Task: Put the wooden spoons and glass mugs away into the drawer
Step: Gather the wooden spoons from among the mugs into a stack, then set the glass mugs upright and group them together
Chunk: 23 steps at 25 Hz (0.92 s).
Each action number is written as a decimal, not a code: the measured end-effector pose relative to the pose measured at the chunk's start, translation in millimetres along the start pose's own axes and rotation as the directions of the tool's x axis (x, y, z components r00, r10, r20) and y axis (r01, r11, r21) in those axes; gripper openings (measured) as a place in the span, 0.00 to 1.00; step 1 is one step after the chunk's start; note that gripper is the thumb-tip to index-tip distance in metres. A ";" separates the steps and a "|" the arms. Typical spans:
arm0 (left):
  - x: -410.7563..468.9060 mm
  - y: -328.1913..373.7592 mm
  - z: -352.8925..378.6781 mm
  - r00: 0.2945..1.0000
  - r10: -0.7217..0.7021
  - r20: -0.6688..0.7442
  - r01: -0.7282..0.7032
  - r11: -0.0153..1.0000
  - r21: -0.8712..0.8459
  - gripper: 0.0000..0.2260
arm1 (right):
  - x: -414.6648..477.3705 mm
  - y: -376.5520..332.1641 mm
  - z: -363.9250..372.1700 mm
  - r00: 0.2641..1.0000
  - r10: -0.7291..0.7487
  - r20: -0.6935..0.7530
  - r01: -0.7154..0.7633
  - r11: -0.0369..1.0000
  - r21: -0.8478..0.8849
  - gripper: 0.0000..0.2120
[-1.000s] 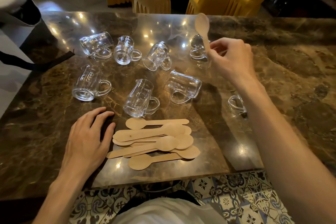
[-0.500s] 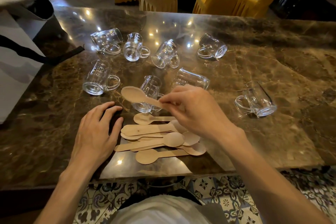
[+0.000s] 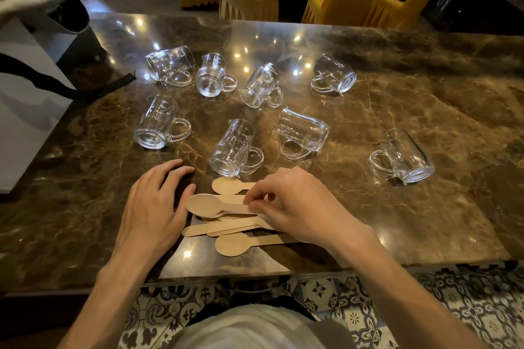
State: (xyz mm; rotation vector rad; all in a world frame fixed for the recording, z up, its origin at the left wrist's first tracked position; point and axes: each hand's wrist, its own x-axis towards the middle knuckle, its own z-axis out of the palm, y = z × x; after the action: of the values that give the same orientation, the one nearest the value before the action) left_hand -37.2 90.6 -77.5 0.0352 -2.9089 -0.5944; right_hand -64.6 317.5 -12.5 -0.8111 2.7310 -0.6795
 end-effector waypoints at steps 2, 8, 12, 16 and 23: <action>0.4 0.2 0.4 1.000 0.000 -0.001 0.000 1.000 -0.001 0.15 | -0.1 -0.6 0.2 1.000 -0.011 0.007 0.012 1.000 -0.009 0.08; 0.0 -1.5 0.8 1.000 0.015 -0.011 -0.015 1.000 -0.005 0.15 | 1.0 0.2 4.9 1.000 -0.016 -0.017 0.015 0.997 -0.072 0.09; 0.7 -1.0 0.9 1.000 0.020 -0.024 -0.020 1.000 -0.006 0.15 | 2.2 1.8 11.3 0.999 -0.025 -0.029 0.021 0.992 -0.121 0.09; 0.5 -0.8 -0.7 1.000 0.020 -0.007 -0.020 1.000 -0.009 0.18 | 4.9 3.9 8.9 0.999 -0.027 -0.024 0.023 0.991 -0.128 0.09; 13.1 0.0 -15.7 1.000 0.024 0.009 -0.023 0.989 -0.149 0.13 | 31.9 22.8 -46.7 0.995 0.065 -0.077 -0.052 0.986 0.156 0.06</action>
State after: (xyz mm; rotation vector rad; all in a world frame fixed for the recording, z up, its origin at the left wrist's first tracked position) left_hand -47.4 83.7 -61.1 -0.0216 -2.8623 -0.8075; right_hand -116.5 333.8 14.8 -0.6800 2.7196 -0.9167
